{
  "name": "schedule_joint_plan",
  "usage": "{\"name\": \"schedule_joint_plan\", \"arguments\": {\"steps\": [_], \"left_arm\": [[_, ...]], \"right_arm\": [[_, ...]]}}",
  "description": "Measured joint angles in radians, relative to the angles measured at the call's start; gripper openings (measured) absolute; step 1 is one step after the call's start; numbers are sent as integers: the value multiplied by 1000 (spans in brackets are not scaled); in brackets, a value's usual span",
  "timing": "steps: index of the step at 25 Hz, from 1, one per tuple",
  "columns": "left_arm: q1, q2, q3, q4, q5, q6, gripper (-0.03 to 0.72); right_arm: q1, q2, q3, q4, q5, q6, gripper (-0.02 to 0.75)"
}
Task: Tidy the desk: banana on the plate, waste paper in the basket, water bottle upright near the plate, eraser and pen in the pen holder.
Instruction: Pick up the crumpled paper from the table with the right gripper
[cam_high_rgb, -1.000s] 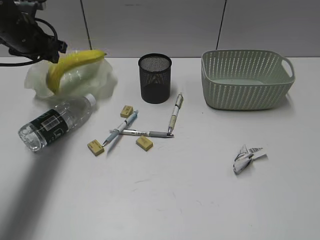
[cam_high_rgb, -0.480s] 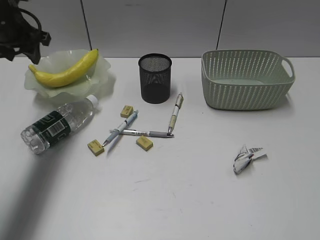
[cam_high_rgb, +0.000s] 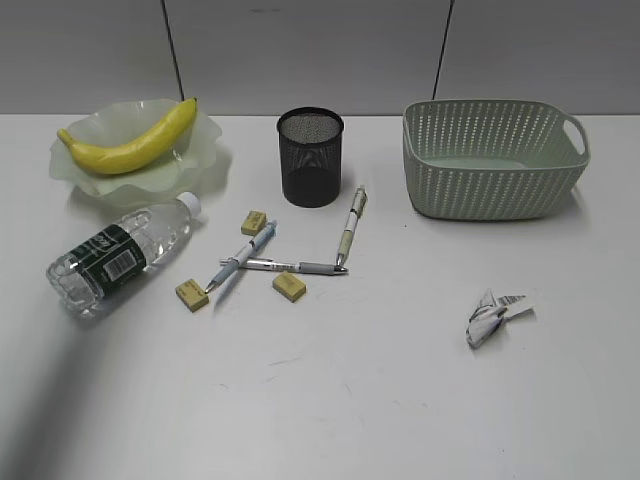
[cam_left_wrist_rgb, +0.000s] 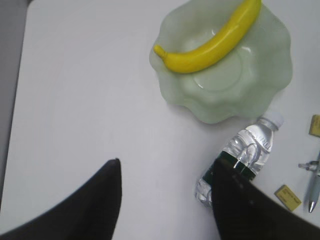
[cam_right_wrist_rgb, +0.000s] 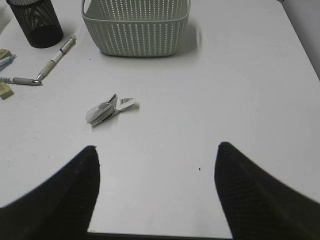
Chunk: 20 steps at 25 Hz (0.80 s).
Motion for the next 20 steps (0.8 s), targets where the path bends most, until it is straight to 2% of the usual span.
{"name": "schedule_joint_plan", "arguments": {"steps": [5, 10, 14, 20], "left_arm": [[0, -179, 29, -2, 7, 0, 405], [0, -375, 150, -48, 8, 0, 390], [0, -574, 344, -79, 8, 0, 386], [0, -939, 742, -82, -104, 0, 373]], "right_arm": [[0, 0, 0, 0, 0, 0, 563], [0, 0, 0, 0, 0, 0, 563], [0, 0, 0, 0, 0, 0, 563], [0, 0, 1, 1, 0, 0, 563]]}}
